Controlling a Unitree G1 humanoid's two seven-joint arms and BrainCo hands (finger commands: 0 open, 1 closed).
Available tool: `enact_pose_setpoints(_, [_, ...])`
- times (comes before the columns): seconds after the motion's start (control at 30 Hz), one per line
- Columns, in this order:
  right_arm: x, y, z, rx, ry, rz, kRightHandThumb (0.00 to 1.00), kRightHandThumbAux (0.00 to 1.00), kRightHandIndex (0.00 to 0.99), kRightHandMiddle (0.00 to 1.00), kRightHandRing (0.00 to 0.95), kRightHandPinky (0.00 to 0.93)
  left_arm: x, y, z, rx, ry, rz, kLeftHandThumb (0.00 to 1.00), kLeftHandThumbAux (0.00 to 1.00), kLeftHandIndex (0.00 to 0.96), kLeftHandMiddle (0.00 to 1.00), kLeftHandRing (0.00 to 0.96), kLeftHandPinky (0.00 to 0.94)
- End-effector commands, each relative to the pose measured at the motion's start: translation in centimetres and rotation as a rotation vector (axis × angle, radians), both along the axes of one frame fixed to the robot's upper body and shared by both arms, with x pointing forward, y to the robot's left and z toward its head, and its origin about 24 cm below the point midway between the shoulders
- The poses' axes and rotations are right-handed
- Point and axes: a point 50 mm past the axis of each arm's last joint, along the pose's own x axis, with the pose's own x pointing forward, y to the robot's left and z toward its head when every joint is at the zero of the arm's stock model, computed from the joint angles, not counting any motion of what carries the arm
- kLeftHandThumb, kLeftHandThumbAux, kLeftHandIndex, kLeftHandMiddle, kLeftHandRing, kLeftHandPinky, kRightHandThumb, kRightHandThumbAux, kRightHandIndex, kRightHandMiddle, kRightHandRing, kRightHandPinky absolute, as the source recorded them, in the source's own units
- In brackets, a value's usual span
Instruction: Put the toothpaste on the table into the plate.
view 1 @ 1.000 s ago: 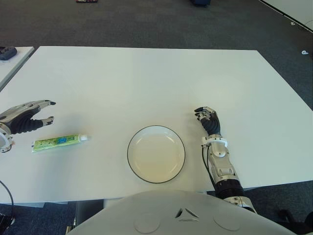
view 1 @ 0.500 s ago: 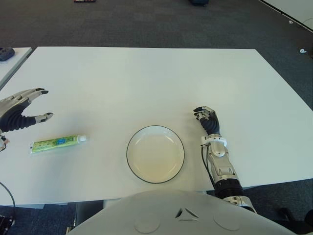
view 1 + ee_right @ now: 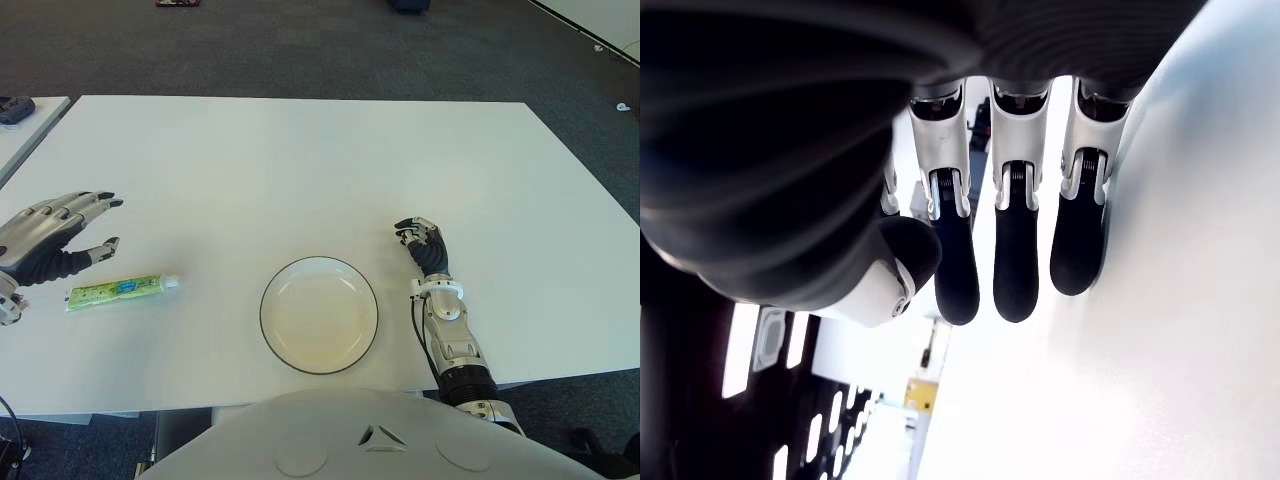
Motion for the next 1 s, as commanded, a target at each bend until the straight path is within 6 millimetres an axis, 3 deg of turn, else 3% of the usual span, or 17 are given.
enact_pose_setpoints(0.03, [0.1,0.3,-0.2,0.018,0.012,0.009,0.709,0.730,0.419,0.424,0.410,0.433,-0.2,-0.5,-1.1,0.024,0.059,-0.037,0.537,0.183,0.000,0.000,0.000,0.000])
enact_pose_setpoints(1.0, [0.0,0.2,-0.2,0.007,0.011,0.000,0.707,0.730,0.419,0.421,0.407,0.430,-0.2,-2.0,-4.6,0.076,0.217,-0.241,0.458,0.212,0.000,0.000,0.000,0.000])
